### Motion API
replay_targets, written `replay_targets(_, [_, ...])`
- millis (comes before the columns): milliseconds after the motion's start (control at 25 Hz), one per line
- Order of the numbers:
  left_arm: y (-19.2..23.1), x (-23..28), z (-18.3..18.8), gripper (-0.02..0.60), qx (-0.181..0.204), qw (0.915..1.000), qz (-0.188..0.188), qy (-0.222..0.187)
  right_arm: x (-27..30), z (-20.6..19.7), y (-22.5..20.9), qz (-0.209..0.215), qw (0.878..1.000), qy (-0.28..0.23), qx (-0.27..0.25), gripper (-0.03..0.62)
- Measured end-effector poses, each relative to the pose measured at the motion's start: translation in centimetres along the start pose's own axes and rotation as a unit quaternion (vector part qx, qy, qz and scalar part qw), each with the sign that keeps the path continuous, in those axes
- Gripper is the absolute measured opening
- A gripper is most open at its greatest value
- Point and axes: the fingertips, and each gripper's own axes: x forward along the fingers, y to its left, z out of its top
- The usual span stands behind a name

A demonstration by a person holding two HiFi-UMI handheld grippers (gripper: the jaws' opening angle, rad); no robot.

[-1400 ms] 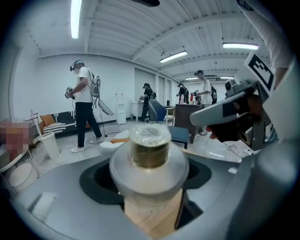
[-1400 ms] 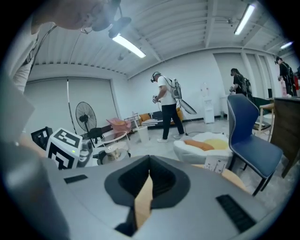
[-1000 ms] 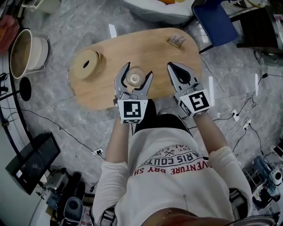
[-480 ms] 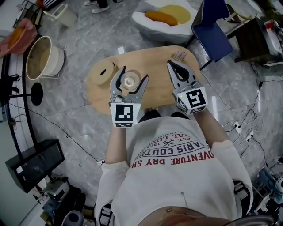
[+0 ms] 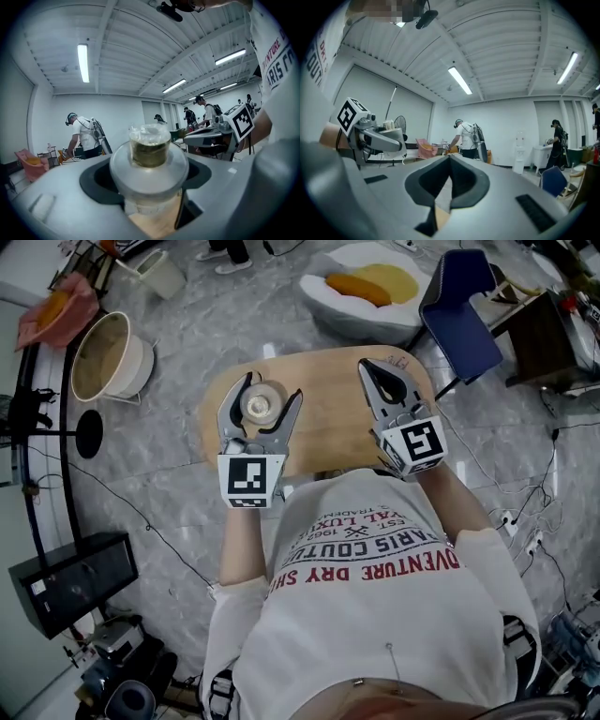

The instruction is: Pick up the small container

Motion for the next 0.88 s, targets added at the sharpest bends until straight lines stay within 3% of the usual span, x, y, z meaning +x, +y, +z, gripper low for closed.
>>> replay_targets(360, [2.8, -1.4, 0.0, 0.342, 0.001, 0.9998, 0.018, -0.001, 1.3, 0.8, 1.4, 0.014, 1.000, -0.005, -0.007, 0.006])
replay_targets(680, [3.0, -1.3, 0.2, 0.342, -0.009, 0.9994, 0.032, 0.001, 1.4, 0.2, 1.1, 0.021, 1.000, 0.006, 0.009, 0.006])
replay_targets(880, [2.9, -1.4, 0.0, 0.342, -0.010, 0.9993, 0.035, 0.003, 1.5, 0.0, 1.8, 0.022, 1.000, 0.017, -0.010, 0.006])
